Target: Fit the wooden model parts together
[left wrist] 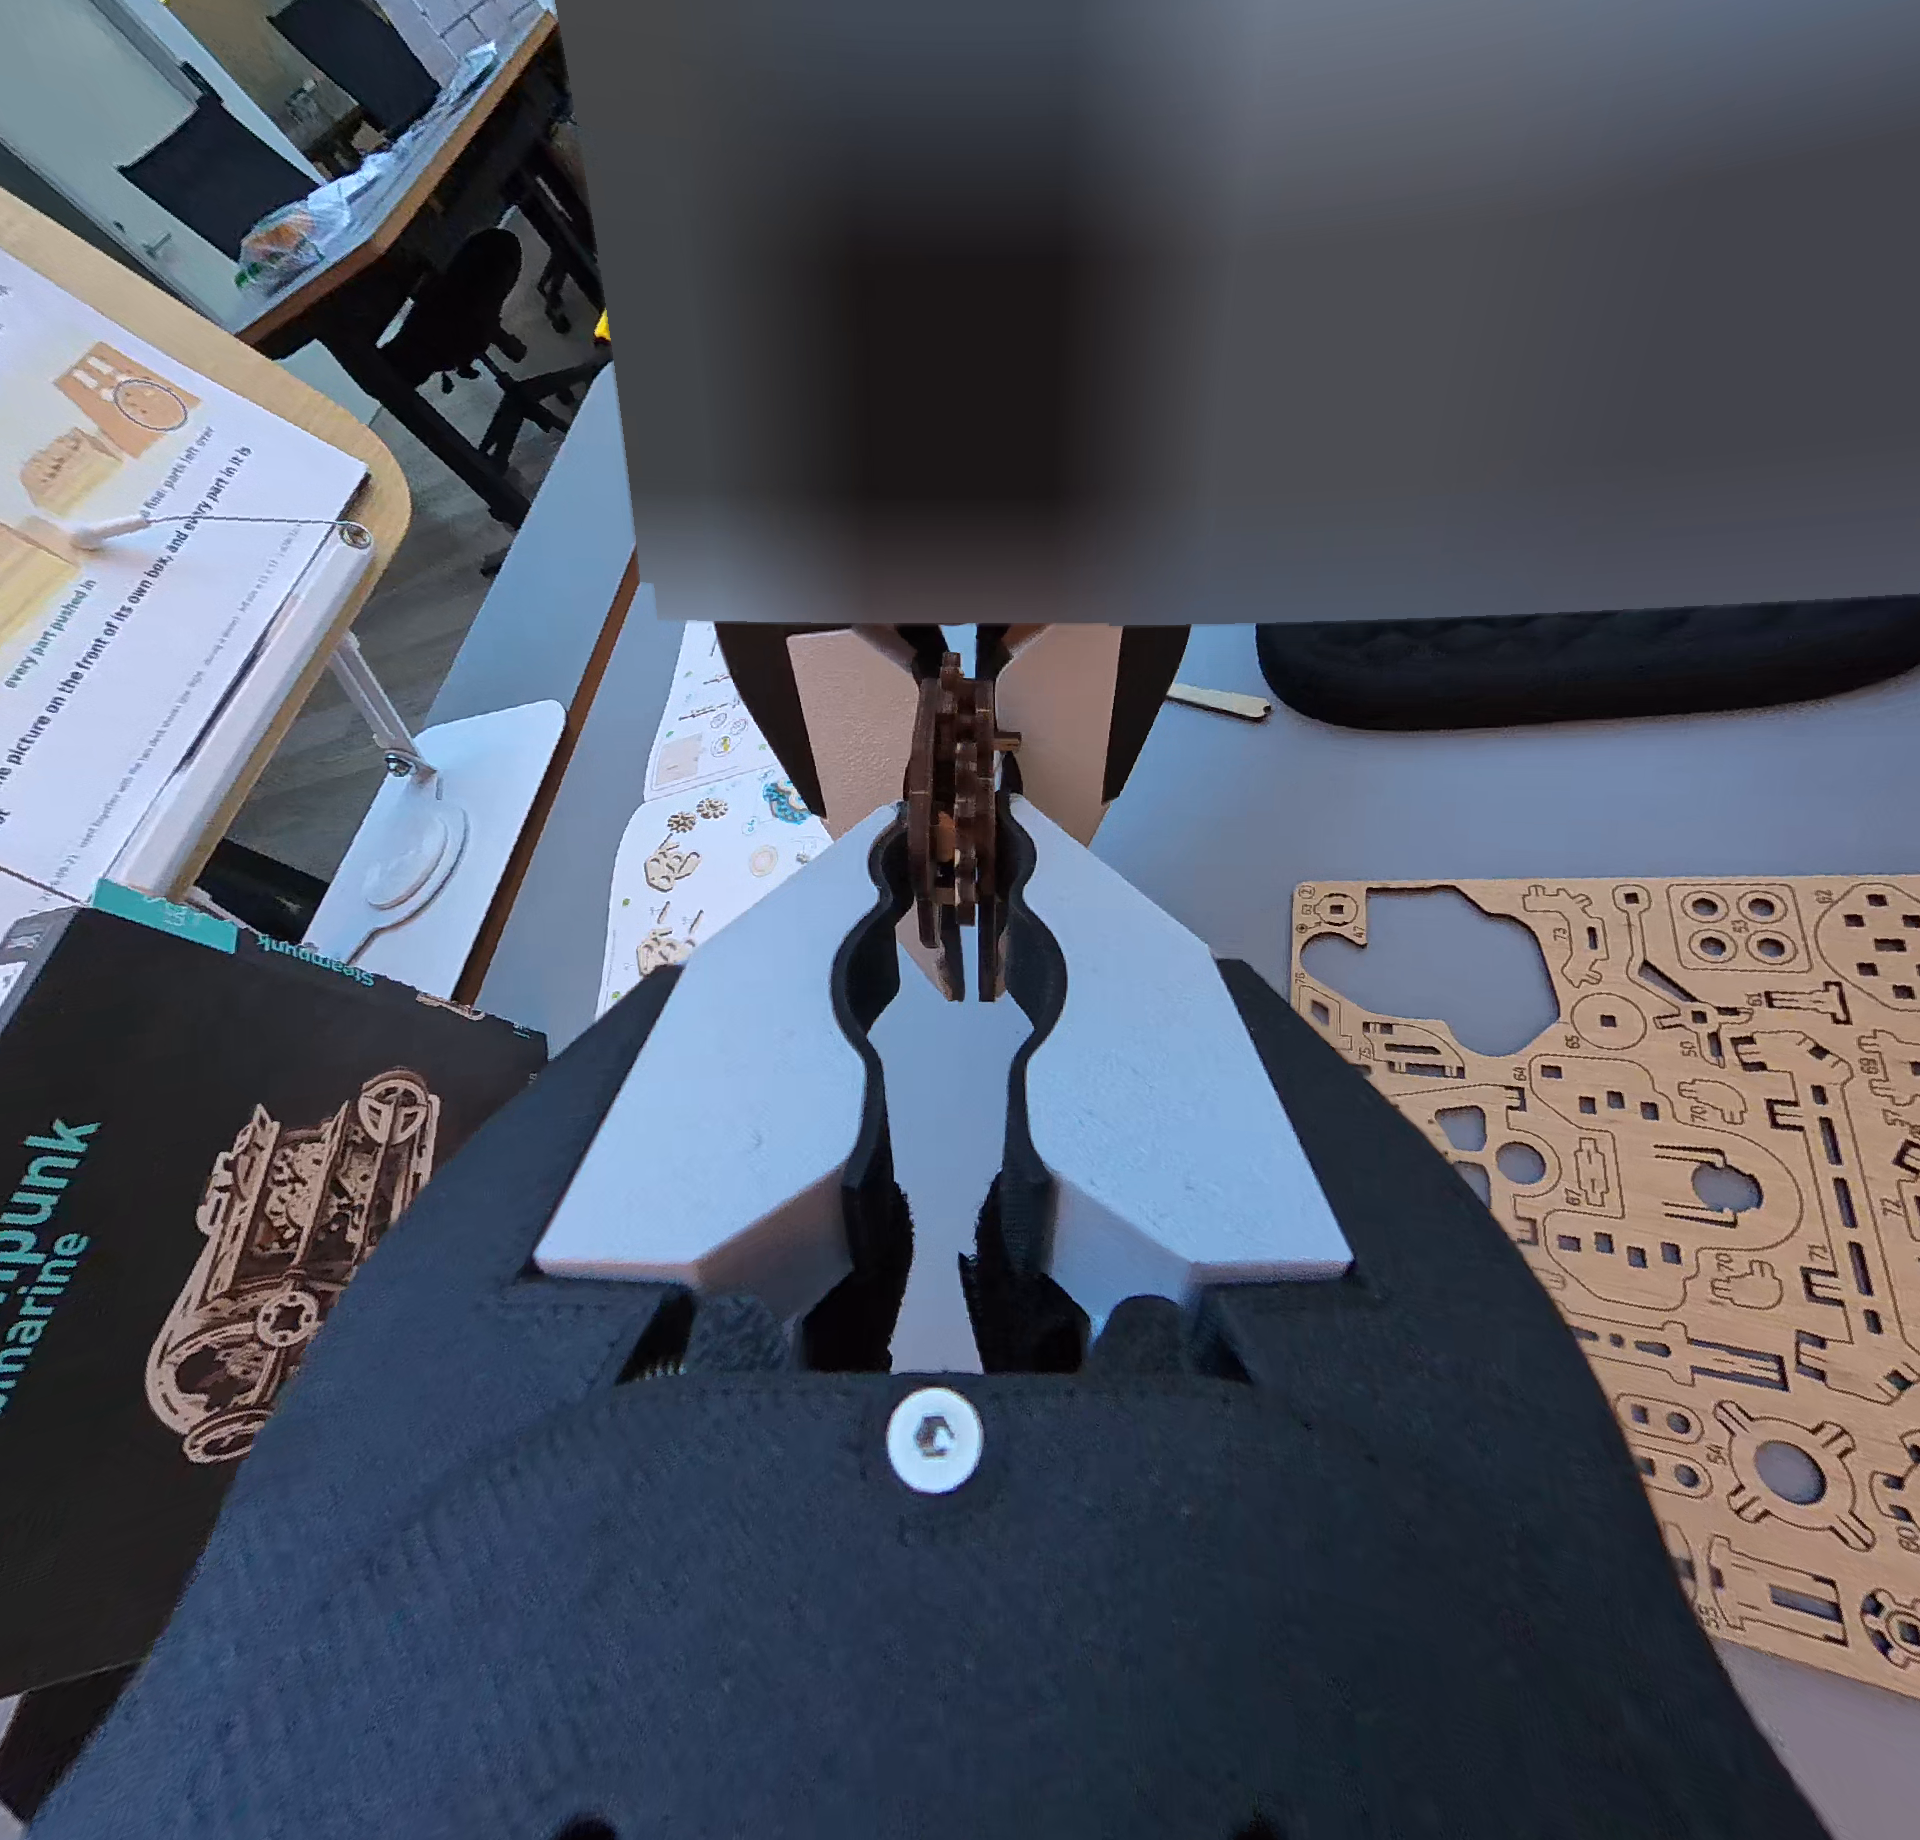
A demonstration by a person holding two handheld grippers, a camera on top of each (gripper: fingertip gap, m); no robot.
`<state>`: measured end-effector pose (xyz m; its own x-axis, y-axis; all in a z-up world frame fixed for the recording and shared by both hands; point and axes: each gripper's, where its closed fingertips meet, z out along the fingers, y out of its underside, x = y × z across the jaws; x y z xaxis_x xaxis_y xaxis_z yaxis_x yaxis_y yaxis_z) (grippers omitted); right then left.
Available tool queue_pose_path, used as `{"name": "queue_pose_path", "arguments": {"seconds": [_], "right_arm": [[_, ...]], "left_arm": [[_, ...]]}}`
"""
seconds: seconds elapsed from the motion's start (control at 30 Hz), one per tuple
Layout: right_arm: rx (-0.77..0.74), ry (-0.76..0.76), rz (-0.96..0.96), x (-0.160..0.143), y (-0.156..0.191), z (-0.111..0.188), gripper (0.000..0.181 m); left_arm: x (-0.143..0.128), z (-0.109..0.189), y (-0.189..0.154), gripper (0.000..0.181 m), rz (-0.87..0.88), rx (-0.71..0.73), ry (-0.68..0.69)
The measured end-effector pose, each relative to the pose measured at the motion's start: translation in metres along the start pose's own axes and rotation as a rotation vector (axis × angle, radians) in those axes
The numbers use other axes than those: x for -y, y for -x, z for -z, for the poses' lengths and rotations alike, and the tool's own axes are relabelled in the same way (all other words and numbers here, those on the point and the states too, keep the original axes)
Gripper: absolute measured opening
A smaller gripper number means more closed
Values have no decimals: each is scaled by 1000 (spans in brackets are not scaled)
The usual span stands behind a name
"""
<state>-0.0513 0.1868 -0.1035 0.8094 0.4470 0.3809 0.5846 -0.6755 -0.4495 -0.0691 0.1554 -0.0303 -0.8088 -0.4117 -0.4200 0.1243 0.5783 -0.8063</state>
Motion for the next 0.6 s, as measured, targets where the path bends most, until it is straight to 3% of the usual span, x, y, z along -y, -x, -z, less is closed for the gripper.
{"name": "queue_pose_path", "arguments": {"seconds": [0.3,0.43,0.6], "right_arm": [[-49,-7,12,5,-5,4,4],[-62,-34,-2,12,-7,10,9],[-201,-109,110,24,-22,28,19]], "left_arm": [[0,2,1,12,-33,9,-12],[10,7,2,12,-92,39,-66],[27,19,5,12,-245,125,-182]]}}
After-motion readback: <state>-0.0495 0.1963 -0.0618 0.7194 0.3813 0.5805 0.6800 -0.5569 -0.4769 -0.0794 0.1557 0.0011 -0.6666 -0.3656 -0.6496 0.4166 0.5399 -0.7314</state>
